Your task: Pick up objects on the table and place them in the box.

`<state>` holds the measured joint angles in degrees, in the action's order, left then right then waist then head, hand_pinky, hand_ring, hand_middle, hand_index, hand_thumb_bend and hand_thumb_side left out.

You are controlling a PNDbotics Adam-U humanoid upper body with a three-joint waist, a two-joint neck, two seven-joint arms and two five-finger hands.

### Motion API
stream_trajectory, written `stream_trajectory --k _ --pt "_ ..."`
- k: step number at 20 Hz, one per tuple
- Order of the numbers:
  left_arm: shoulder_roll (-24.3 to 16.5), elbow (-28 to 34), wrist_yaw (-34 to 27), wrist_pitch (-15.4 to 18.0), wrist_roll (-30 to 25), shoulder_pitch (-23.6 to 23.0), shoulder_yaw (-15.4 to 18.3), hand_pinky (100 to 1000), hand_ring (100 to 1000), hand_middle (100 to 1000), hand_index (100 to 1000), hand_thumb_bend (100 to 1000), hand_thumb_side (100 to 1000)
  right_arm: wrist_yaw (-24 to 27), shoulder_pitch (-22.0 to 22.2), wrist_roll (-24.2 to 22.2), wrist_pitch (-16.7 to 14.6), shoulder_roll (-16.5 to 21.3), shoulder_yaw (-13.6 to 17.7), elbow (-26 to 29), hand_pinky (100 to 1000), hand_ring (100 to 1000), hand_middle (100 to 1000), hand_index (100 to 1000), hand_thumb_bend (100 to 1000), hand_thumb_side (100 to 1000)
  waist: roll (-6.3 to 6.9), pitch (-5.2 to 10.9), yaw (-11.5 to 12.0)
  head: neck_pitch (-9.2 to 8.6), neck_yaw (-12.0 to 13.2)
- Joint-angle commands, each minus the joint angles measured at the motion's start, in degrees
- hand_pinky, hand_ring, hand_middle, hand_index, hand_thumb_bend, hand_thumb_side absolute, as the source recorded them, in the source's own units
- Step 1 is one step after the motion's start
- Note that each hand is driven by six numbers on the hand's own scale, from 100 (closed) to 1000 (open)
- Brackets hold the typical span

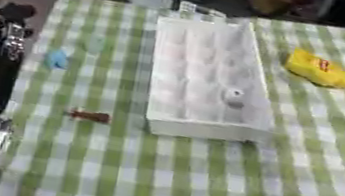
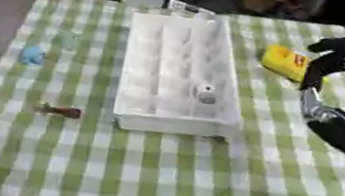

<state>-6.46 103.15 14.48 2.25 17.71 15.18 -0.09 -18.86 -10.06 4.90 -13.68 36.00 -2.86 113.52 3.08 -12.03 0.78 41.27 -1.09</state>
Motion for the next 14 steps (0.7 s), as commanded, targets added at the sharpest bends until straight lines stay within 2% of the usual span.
stream_trajectory --k 1,14 --pt "-0.62 1.09 0.04 0.05 0.23 0.58 0.45 791 1000 749 758 100 867 0.03 -0.34 0.04 -0.05 1.79 0.67 1.07 575 631 686 832 100 339 -0.02 1.43 0.07 -0.09 -0.10" --pt "-0.64 1.06 0.06 0.04 0.24 0.55 0.47 791 1000 748 758 100 868 0.04 -0.35 0.11 0.12 2.22 0.78 1.07 576 632 689 832 100 329 -0.02 1.47 0.20 0.02 -0.10"
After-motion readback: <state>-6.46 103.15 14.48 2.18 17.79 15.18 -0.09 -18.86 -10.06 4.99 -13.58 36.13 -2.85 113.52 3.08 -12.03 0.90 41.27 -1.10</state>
